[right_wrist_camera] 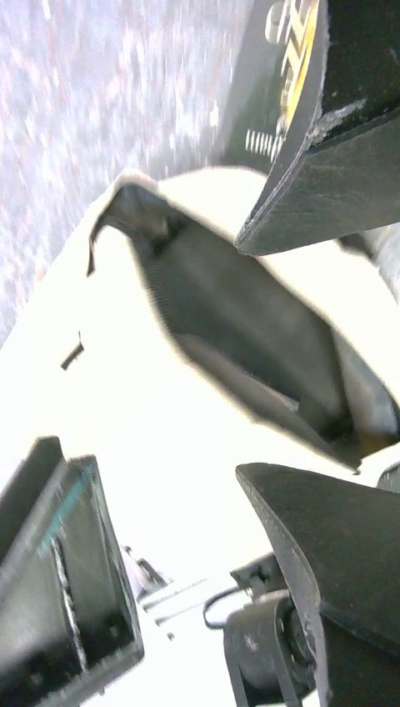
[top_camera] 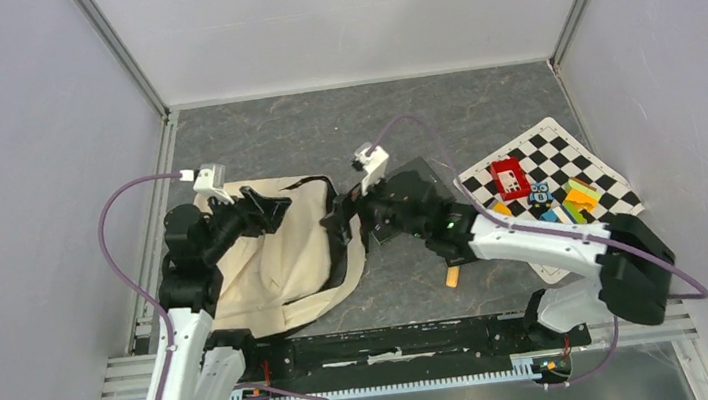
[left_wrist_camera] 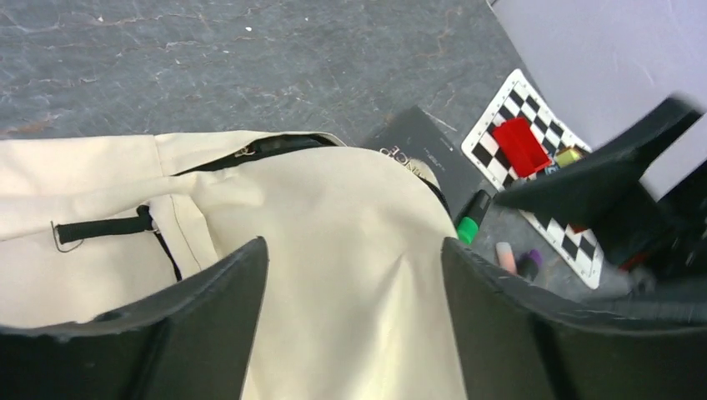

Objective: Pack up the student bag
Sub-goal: Pick up the book from the center of the board.

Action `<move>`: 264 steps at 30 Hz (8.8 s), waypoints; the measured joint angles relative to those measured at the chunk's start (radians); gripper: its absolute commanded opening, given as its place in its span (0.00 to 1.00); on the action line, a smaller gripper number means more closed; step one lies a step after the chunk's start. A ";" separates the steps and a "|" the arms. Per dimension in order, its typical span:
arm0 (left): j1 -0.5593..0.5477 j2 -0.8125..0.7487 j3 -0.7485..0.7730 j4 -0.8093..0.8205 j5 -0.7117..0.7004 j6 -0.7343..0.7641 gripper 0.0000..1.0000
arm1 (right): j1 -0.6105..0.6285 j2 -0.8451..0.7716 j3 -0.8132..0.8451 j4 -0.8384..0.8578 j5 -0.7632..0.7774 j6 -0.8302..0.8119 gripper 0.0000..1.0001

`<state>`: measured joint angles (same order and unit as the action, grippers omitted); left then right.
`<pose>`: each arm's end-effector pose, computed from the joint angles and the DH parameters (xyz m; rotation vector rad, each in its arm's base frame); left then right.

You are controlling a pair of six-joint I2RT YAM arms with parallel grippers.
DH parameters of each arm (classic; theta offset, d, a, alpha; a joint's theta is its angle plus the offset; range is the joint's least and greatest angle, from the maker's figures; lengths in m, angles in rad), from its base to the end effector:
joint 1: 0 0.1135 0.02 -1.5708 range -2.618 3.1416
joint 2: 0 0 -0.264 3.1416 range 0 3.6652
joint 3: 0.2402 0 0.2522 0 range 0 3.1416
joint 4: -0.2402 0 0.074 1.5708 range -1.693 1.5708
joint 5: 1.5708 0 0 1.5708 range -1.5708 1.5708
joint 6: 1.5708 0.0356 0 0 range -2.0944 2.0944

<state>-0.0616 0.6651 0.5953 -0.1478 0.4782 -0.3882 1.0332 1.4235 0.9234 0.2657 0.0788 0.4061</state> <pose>0.1626 -0.0264 0.2964 0.0548 1.8249 -0.7466 0.1722 0.2833 0.2844 -0.5322 1.8338 0.9363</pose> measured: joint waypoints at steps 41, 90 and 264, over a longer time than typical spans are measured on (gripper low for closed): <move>-0.977 1.019 0.477 0.050 -0.764 -0.488 1.00 | -0.957 0.033 -0.156 -0.232 -0.376 -0.142 0.97; -0.857 1.092 0.344 0.157 -0.864 -0.683 1.00 | -0.932 0.343 -0.037 -0.233 -0.748 -0.292 0.85; -1.169 0.686 0.355 -0.400 -1.121 -0.254 1.00 | -0.623 -0.312 0.043 -0.659 -0.229 -0.185 0.00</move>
<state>-1.2308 1.3510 0.9504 -0.5476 -0.6426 -0.6422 0.4103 1.1114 0.9668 -0.3931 -0.1501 0.2214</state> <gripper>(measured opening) 0.993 0.261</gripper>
